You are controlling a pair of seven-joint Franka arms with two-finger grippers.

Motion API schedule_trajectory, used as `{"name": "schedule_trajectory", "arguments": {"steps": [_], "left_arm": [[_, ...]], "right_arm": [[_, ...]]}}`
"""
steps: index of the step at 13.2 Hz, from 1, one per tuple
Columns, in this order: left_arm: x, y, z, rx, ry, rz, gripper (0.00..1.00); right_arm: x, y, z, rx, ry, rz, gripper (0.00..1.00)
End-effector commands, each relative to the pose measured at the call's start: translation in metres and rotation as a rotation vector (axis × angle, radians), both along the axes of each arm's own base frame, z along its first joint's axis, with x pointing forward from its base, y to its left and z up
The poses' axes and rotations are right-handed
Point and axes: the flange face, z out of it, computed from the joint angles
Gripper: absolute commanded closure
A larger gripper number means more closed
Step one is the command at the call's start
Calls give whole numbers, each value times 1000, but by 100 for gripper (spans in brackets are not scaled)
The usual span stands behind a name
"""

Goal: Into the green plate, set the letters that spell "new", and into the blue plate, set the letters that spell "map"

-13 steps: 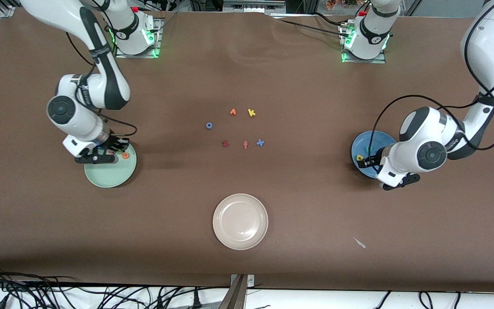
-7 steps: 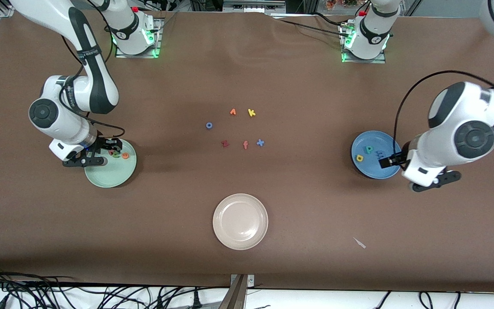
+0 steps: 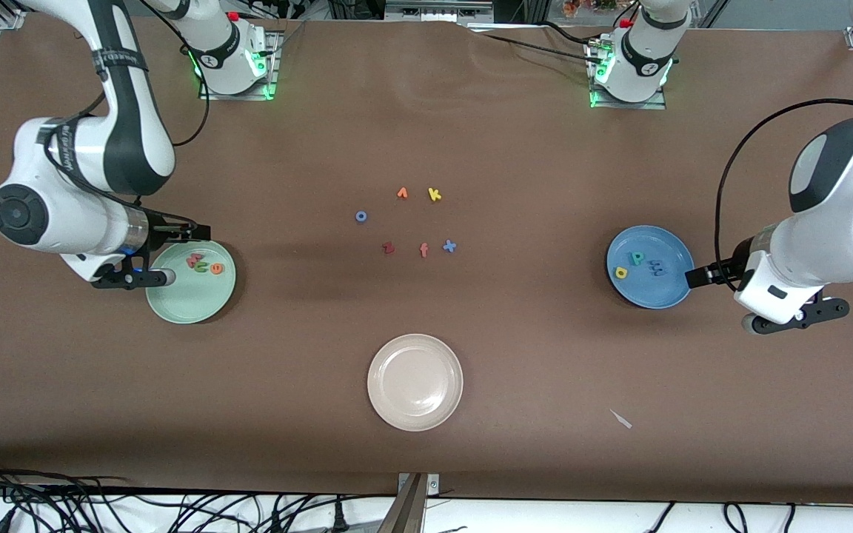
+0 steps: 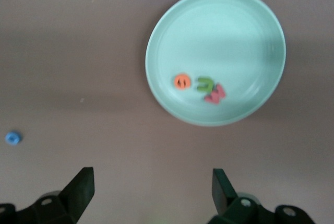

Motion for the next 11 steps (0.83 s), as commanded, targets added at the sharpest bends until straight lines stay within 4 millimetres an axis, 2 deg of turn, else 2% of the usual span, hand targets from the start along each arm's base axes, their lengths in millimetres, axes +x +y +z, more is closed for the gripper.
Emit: {"name": "schedule_trajectory", "arguments": {"steps": [1, 2, 3, 4, 5, 6, 8, 9, 11], "left_arm": [[10, 17, 20, -44, 57, -75, 0], [12, 27, 23, -80, 94, -81, 0], [10, 35, 38, -105, 89, -79, 0], [6, 42, 47, -134, 85, -80, 0], [2, 46, 57, -173, 73, -92, 0], [-1, 47, 66, -206, 53, -104, 0], [-3, 36, 69, -217, 1, -128, 0], [-6, 30, 66, -213, -23, -144, 0], [-15, 27, 60, -207, -70, -184, 0]], "right_arm": [[-2, 10, 54, 9, 42, -9, 0], [-1, 11, 72, 13, 42, 1, 0], [-3, 28, 81, -9, 18, 48, 0], [-7, 32, 100, -48, -12, 80, 0], [-12, 45, 116, -53, -50, 128, 0], [-14, 46, 126, -65, -79, 149, 0], [-21, 24, 161, -46, -177, 138, 0], [-31, 19, 181, -60, -218, 144, 0], [-46, -13, 211, -82, -259, 105, 0]]}}
